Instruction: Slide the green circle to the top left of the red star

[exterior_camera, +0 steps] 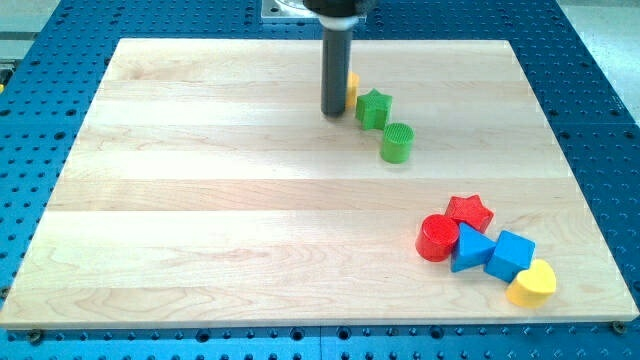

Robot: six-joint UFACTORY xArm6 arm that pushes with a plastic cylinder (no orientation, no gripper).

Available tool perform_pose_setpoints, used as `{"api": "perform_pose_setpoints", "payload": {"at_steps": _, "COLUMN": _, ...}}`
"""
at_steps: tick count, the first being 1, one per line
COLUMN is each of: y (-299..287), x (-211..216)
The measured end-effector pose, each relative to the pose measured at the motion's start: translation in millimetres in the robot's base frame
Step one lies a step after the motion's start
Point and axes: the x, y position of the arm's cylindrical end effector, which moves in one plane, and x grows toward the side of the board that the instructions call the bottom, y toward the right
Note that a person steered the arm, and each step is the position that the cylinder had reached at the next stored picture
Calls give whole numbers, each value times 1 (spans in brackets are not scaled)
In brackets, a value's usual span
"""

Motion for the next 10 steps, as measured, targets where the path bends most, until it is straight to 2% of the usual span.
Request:
{"api": "perform_pose_setpoints", "payload": {"at_steps": 3, "y": 45, "x": -66}}
{"api": "perform_pose_setpoints", "payload": {"at_steps": 4, "y": 71, "x": -35}}
{"api": "perform_pose_setpoints", "payload": {"at_steps": 5, "y": 72, "x": 55}}
{"api": "perform_pose_setpoints", "payload": {"at_steps": 6, "y": 81, "x": 121}}
{"api": "perform_pose_setpoints", "payload": {"at_steps": 7, "y": 80, "x": 126}}
{"api": "perform_pose_setpoints", "payload": {"at_steps": 9, "y": 86, "x": 209}}
{"api": "perform_pose_setpoints", "payload": {"at_steps": 10, "y": 34, "x": 208}}
